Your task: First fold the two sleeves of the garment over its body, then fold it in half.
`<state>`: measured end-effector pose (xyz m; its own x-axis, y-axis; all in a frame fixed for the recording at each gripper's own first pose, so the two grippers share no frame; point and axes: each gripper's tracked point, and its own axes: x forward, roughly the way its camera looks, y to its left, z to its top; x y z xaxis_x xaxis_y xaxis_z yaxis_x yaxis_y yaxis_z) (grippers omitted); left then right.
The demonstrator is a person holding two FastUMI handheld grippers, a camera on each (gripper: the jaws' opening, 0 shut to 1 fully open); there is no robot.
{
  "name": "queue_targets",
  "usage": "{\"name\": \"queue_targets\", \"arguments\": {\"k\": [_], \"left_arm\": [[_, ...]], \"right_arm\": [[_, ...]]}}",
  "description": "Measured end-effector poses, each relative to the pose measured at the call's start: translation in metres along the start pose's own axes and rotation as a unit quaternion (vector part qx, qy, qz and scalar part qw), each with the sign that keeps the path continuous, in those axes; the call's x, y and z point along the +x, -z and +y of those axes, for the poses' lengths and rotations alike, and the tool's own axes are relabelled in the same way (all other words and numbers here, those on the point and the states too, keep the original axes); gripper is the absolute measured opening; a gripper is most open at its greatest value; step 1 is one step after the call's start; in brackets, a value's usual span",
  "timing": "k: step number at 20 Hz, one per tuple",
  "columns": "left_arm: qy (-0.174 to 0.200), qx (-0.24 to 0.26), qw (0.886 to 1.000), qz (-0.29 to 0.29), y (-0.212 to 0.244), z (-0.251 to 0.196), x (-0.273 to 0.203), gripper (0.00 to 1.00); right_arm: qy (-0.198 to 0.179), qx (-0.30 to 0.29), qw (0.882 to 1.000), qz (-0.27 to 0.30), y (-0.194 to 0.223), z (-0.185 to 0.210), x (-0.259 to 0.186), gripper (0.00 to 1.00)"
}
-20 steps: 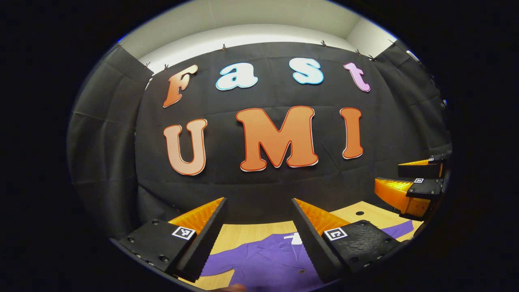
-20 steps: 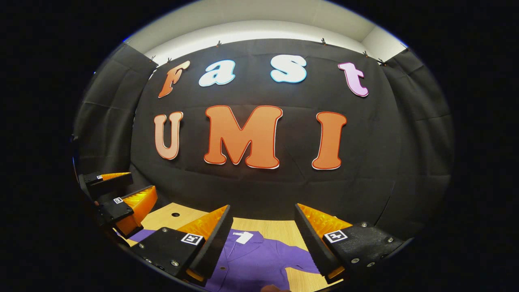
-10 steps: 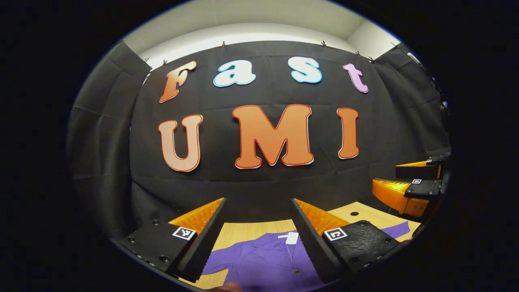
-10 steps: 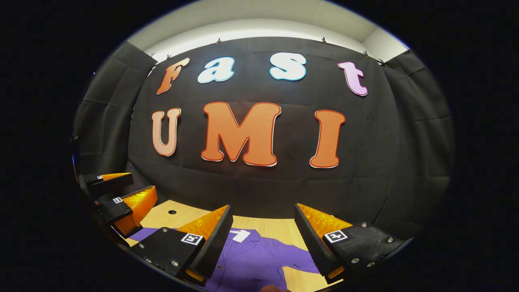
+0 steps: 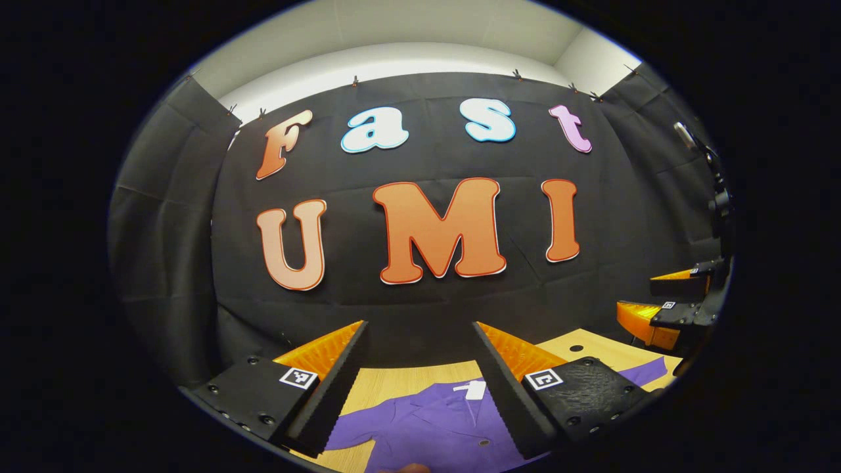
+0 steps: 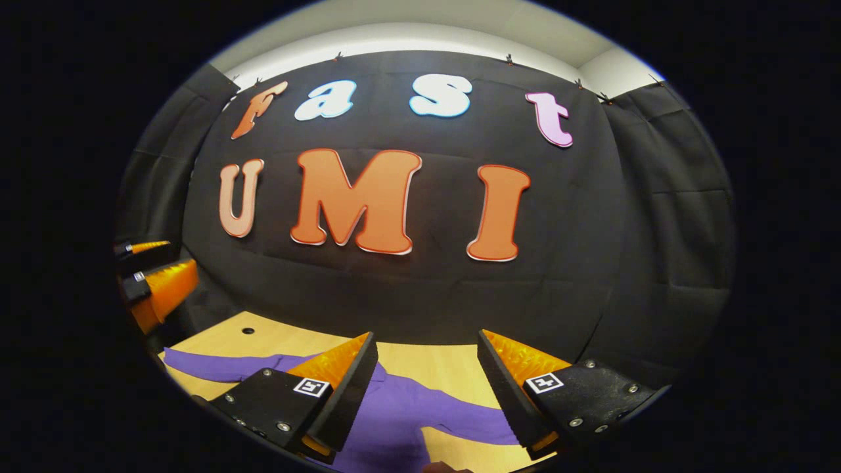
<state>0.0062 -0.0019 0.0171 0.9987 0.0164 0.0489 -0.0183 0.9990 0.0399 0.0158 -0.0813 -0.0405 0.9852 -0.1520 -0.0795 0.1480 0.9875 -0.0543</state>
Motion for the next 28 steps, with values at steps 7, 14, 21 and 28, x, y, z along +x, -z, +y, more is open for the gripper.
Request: {"name": "queue_targets", "arguments": {"k": [7, 14, 21, 28], "left_arm": [[-0.02, 0.007, 1.0, 0.015, 0.004, -0.004, -0.013, 0.99], [-0.046, 0.021, 0.998, 0.039, 0.014, -0.022, -0.035, 0.99], [-0.088, 0.025, 0.993, 0.077, 0.036, -0.041, -0.059, 1.0], [-0.11, 0.038, 0.987, 0.11, 0.05, -0.057, -0.071, 0.99]], "right_arm": [[0.085, 0.054, 0.991, 0.092, 0.072, -0.095, 0.01, 0.93], [0.144, 0.079, 0.961, 0.221, 0.163, -0.183, 0.016, 0.93], [0.124, 0.152, 0.91, 0.365, 0.253, -0.223, 0.023, 0.94], [0.119, 0.158, 0.848, 0.491, 0.327, -0.262, 0.02, 0.94]]}}
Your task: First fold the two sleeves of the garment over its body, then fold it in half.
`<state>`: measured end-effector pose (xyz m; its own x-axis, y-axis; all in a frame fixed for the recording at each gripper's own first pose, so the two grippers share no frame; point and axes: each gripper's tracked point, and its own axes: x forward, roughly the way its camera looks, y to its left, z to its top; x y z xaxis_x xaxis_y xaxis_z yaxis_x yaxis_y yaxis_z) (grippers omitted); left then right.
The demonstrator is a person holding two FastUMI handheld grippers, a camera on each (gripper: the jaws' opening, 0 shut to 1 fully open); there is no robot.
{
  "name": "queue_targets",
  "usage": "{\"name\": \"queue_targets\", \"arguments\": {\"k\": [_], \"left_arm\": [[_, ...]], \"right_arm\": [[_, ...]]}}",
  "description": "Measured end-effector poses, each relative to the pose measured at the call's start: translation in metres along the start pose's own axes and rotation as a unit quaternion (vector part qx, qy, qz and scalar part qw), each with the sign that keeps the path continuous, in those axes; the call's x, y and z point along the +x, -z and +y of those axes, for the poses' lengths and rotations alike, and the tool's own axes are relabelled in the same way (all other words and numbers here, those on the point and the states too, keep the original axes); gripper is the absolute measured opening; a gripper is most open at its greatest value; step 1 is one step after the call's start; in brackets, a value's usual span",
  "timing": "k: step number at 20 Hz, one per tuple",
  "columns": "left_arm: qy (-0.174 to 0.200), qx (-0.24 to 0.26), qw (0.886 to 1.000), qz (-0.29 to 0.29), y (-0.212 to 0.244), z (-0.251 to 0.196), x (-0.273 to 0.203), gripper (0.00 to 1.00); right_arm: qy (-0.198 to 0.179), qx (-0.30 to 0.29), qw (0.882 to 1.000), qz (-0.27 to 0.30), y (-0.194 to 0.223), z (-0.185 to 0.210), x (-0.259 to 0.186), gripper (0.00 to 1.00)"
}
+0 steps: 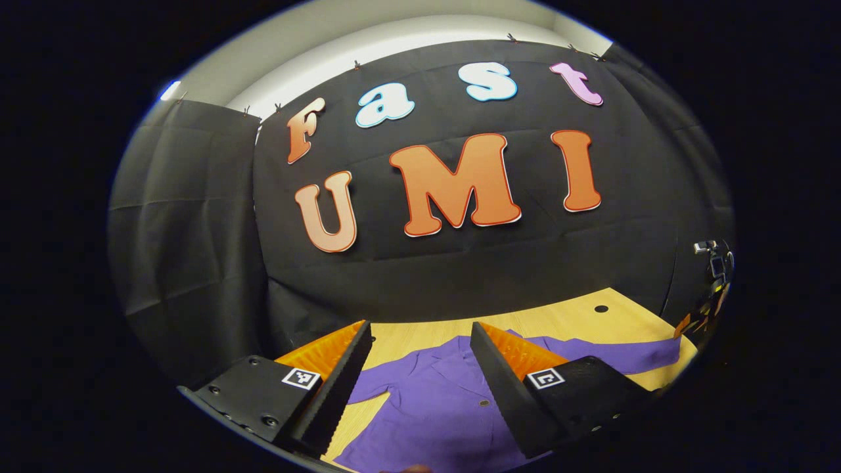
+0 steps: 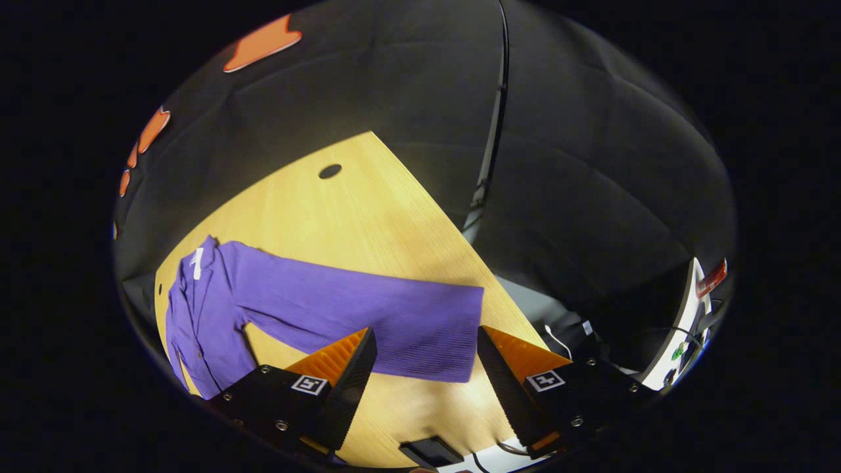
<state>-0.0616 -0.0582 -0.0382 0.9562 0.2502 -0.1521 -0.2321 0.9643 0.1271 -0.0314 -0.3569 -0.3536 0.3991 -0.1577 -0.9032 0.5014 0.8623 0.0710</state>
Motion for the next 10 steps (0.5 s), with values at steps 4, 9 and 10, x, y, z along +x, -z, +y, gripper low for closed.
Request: {"name": "queue_targets", "arguments": {"k": [4, 9, 10], "left_arm": [[0.011, 0.014, 1.0, 0.01, 0.002, -0.015, 0.002, 0.99], [0.028, 0.026, 0.999, 0.016, 0.004, -0.028, 0.008, 1.0], [0.028, 0.028, 0.999, 0.018, 0.006, -0.027, 0.009, 1.0]], "right_arm": [[-0.012, 0.022, 0.997, 0.072, 0.01, -0.012, 0.023, 0.94], [-0.017, 0.048, 0.992, 0.116, 0.012, -0.021, 0.042, 0.94], [-0.024, 0.058, 0.99, 0.128, 0.015, -0.017, 0.046, 0.94]]}}
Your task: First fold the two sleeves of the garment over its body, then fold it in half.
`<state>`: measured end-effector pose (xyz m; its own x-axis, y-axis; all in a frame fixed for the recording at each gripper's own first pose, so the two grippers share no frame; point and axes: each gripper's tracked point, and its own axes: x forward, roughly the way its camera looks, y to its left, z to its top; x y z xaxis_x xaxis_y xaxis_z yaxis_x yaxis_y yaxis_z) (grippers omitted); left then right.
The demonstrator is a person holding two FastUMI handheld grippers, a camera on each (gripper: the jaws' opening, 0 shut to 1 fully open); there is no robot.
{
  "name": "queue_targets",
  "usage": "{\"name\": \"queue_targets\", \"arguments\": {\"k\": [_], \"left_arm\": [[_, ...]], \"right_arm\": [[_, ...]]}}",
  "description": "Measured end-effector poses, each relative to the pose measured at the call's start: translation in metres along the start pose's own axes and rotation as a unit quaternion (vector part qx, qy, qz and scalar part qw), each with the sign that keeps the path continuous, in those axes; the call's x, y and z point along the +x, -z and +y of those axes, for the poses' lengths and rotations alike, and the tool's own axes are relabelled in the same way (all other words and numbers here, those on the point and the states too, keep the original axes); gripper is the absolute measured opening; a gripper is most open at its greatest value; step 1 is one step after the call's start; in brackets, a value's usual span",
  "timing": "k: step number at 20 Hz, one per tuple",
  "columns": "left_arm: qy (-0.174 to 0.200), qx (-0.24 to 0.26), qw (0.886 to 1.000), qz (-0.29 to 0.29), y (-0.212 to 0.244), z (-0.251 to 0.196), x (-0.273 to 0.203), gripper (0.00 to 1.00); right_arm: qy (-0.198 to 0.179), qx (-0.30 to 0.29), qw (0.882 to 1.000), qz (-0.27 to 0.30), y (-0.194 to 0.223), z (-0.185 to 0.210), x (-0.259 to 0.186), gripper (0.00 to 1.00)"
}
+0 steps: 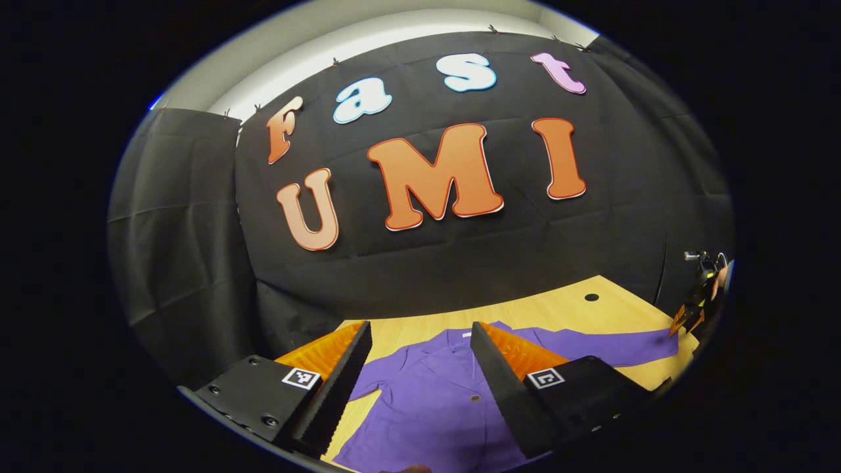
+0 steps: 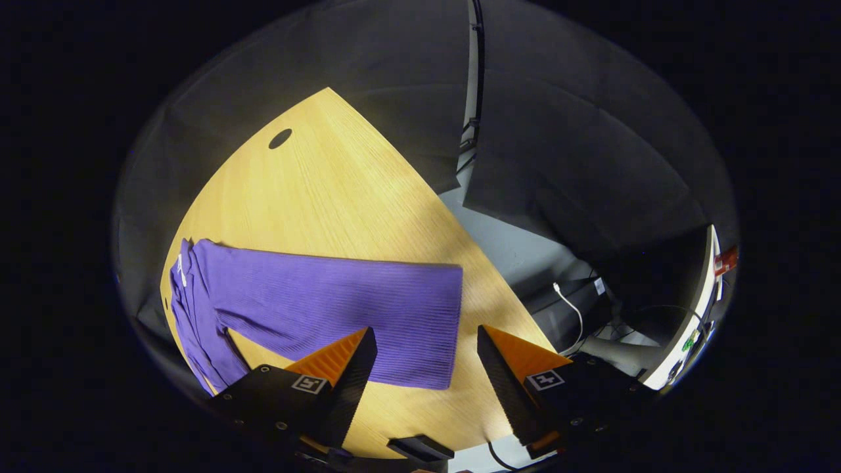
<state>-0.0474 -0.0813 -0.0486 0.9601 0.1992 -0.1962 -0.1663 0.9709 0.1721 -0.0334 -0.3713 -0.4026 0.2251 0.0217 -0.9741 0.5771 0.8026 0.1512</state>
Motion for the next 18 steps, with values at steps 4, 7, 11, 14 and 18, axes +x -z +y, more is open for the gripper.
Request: {"name": "queue_targets", "arguments": {"k": [4, 7, 11, 14, 18], "left_arm": [[0.0, 0.002, 1.0, 0.022, 0.015, 0.004, 0.008, 0.99], [-0.004, 0.001, 1.0, 0.031, 0.02, 0.013, 0.012, 0.99], [0.0, -0.008, 0.999, 0.048, 0.036, 0.02, 0.021, 0.99], [0.006, -0.006, 0.999, 0.052, 0.041, 0.028, 0.026, 0.99], [0.021, 0.004, 0.999, 0.042, 0.041, 0.056, 0.04, 0.99]], "right_arm": [[0.008, 0.008, 1.0, 0.023, 0.007, 0.001, 0.015, 0.93], [0.029, 0.007, 0.999, 0.024, 0.004, -0.003, 0.021, 0.88], [0.061, 0.002, 0.998, 0.025, 0.004, -0.009, 0.021, 0.48], [0.066, 0.007, 0.998, 0.021, 0.003, -0.002, 0.022, 0.09], [0.02, 0.055, 0.998, 0.016, 0.004, 0.029, 0.007, 0.03]]}}
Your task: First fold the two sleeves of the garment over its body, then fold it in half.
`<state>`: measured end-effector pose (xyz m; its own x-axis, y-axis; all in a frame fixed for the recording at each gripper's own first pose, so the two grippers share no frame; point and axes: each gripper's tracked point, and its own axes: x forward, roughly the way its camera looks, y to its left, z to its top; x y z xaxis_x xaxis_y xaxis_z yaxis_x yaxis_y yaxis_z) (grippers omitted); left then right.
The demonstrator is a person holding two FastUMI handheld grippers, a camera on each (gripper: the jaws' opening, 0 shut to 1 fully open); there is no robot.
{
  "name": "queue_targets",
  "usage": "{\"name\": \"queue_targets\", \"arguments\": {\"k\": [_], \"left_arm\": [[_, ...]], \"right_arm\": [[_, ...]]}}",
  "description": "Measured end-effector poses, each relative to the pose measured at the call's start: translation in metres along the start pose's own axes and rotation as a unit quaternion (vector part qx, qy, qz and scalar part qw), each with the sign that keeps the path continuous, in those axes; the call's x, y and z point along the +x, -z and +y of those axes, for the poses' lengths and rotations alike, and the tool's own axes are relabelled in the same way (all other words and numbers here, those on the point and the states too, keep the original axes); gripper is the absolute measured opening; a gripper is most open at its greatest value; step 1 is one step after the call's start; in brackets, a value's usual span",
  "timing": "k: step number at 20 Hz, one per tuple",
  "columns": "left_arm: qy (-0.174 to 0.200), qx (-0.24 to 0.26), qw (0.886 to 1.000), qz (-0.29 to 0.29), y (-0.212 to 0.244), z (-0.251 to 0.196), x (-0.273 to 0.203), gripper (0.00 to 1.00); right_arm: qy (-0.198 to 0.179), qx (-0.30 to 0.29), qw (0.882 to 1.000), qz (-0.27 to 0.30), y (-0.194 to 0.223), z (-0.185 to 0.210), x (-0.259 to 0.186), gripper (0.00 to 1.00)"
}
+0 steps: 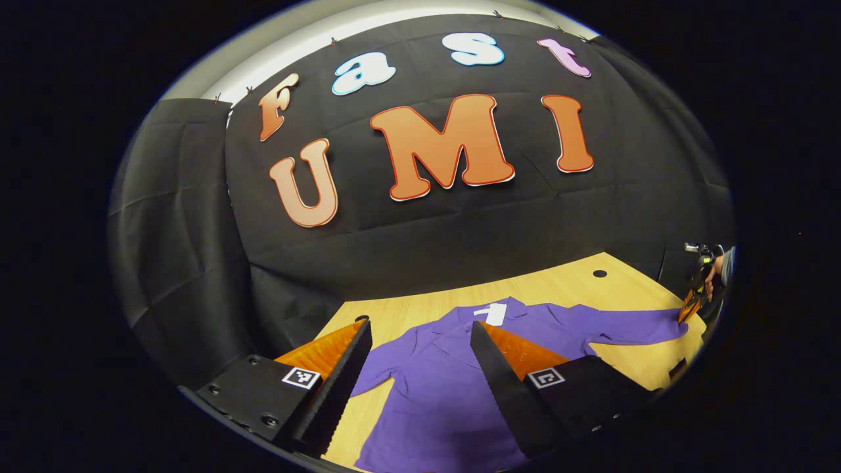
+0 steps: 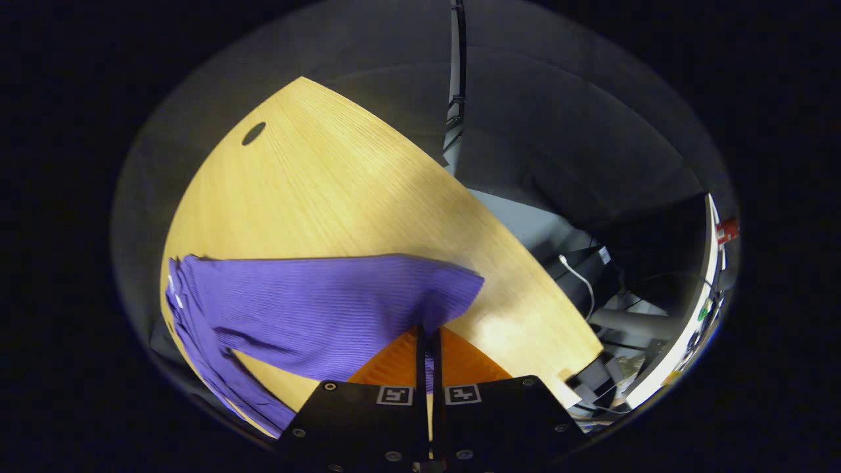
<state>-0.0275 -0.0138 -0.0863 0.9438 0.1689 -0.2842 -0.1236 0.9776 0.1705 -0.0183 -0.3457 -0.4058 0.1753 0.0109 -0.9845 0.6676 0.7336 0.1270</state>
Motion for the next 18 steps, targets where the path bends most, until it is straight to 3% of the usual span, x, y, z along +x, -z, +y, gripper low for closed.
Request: {"name": "queue_targets", "arguments": {"k": [8, 18], "left_arm": [[0.036, -0.021, 0.999, -0.016, 0.003, 0.049, 0.026, 0.98], [0.013, -0.055, 0.998, -0.001, 0.039, 0.14, 0.047, 0.99]], "right_arm": [[-0.048, -0.066, 0.994, -0.071, 0.013, 0.095, -0.1, 0.03], [-0.123, -0.221, 0.959, -0.127, 0.069, 0.276, -0.199, 0.03]]}}
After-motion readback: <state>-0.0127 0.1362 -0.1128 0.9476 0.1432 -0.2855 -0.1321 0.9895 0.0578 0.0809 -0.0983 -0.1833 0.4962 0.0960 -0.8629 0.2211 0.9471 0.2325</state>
